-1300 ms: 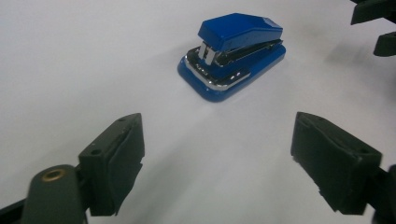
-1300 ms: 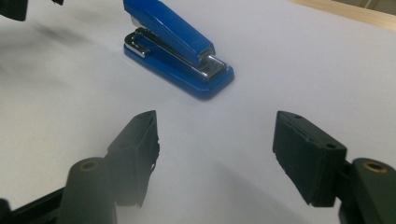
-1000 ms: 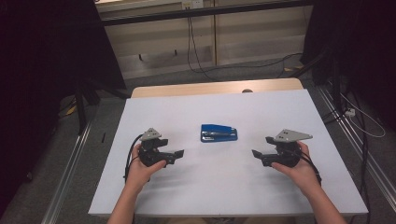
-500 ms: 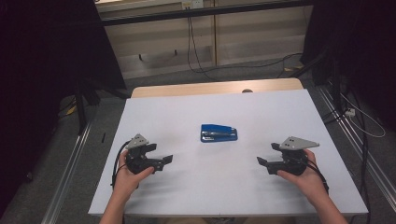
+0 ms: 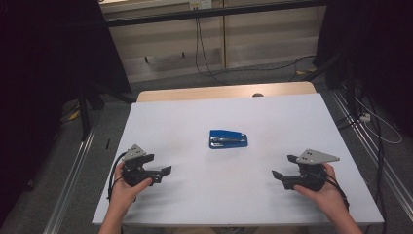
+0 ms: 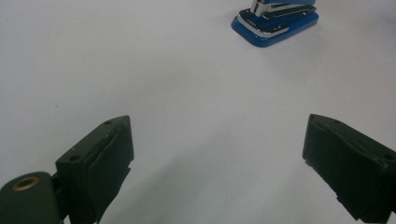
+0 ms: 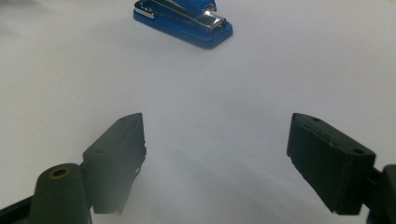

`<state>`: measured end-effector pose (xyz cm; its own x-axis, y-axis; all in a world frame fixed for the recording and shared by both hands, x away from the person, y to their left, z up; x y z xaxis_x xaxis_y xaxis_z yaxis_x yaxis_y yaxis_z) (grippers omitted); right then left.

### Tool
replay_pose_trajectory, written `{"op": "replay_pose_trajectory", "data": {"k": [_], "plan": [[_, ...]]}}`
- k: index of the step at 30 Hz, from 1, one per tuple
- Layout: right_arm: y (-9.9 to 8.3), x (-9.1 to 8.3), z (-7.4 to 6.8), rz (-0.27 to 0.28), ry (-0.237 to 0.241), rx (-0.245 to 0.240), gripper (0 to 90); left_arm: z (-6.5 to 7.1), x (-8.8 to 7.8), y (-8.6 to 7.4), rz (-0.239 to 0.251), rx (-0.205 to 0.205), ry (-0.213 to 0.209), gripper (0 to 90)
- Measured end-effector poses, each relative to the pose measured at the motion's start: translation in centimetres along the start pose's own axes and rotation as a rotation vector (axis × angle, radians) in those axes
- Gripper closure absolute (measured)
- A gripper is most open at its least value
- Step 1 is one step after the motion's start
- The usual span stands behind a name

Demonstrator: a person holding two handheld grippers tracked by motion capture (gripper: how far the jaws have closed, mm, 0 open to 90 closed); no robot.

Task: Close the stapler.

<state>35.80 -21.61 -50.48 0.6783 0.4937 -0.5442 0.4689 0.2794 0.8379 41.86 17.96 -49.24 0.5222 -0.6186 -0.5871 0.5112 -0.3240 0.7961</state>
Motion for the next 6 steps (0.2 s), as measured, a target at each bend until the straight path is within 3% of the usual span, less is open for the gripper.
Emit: {"op": "replay_pose_trajectory", "data": {"k": [6], "plan": [[-0.01,-0.34,0.06,0.02,0.01,0.025,17.7,-0.29,-0.07,-0.14,0.001,-0.002,0.013,9.0]]}}
Point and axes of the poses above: each handheld gripper's, and its own axes: x roughly forward along the jaws, y roughly out of its top, z roughly to its right, the point moved 10 cm from there along x, roughly forward along the jaws
